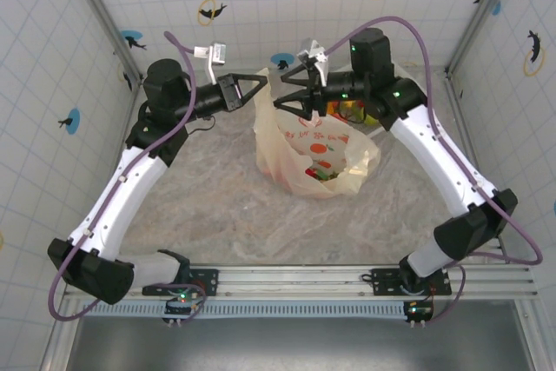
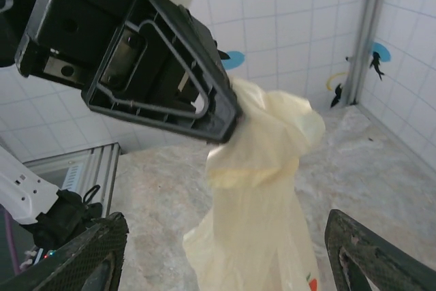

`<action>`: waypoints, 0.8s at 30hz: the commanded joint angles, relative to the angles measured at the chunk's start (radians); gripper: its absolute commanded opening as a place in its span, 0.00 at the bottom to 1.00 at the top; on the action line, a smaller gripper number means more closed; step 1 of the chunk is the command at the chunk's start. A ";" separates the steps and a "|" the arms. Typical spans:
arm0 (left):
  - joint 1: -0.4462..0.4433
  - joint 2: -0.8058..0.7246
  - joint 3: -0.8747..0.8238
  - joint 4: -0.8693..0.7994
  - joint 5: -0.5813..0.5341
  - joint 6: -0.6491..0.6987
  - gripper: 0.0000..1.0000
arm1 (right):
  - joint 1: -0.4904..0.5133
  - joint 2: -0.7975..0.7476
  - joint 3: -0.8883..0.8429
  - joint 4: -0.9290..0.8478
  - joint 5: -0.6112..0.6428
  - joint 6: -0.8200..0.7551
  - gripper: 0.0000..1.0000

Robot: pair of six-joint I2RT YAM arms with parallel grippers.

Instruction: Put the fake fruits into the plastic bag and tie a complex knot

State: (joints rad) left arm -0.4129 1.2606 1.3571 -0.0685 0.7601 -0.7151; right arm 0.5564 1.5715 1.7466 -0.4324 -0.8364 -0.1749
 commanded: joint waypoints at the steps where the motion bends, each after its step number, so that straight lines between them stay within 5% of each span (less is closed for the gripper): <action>1: 0.006 -0.023 0.002 0.044 0.035 0.008 0.00 | 0.003 0.054 0.051 0.050 -0.108 -0.004 0.75; 13: 0.006 -0.019 0.000 0.036 0.024 0.018 0.00 | 0.042 0.138 0.045 0.166 -0.136 0.090 0.65; 24: 0.011 -0.024 0.016 -0.003 -0.034 0.048 0.00 | 0.045 0.008 -0.097 0.250 -0.055 0.159 0.30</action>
State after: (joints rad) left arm -0.4129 1.2602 1.3563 -0.0746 0.7513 -0.7021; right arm 0.6010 1.6531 1.6741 -0.2428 -0.9298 -0.0341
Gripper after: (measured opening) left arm 0.055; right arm 0.316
